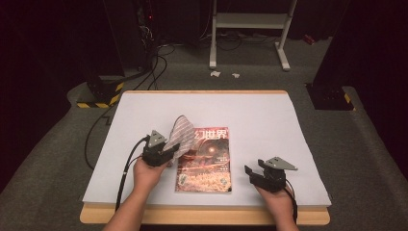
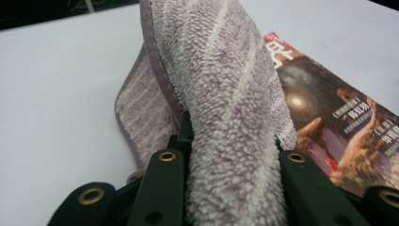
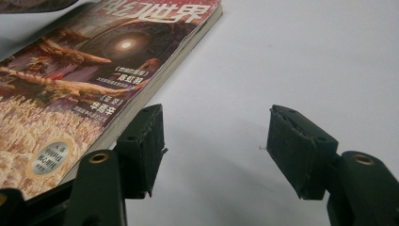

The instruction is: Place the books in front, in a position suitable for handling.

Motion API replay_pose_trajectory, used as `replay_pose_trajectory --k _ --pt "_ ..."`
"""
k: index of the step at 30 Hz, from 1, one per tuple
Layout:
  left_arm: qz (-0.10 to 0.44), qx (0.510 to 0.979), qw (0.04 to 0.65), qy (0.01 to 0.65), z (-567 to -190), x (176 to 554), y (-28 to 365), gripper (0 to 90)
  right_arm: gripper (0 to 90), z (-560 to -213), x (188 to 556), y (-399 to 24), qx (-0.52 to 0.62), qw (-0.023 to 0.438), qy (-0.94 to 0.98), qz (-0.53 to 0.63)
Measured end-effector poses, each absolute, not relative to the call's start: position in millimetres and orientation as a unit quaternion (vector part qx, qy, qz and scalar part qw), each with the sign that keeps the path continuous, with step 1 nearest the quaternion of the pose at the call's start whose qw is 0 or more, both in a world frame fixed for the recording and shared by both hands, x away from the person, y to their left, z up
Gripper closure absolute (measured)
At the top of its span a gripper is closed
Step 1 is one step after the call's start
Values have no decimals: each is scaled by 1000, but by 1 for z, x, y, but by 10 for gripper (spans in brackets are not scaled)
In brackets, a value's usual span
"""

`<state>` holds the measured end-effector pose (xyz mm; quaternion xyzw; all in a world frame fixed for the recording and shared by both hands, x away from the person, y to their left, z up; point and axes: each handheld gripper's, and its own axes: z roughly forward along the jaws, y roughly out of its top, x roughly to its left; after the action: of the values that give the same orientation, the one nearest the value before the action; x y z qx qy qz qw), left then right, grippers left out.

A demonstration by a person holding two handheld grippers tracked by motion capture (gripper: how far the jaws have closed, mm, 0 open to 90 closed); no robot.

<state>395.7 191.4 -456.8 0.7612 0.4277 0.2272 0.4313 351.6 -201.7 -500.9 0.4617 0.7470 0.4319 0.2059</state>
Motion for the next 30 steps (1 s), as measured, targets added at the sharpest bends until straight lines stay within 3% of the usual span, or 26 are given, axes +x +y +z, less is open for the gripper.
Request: replay_pose_trajectory --k 14,30 --pt "249 764 394 446 -458 440 182 716 368 -501 352 -202 461 205 747 432" --pt "200 786 371 453 -486 469 141 713 368 -502 351 -201 457 205 749 434"
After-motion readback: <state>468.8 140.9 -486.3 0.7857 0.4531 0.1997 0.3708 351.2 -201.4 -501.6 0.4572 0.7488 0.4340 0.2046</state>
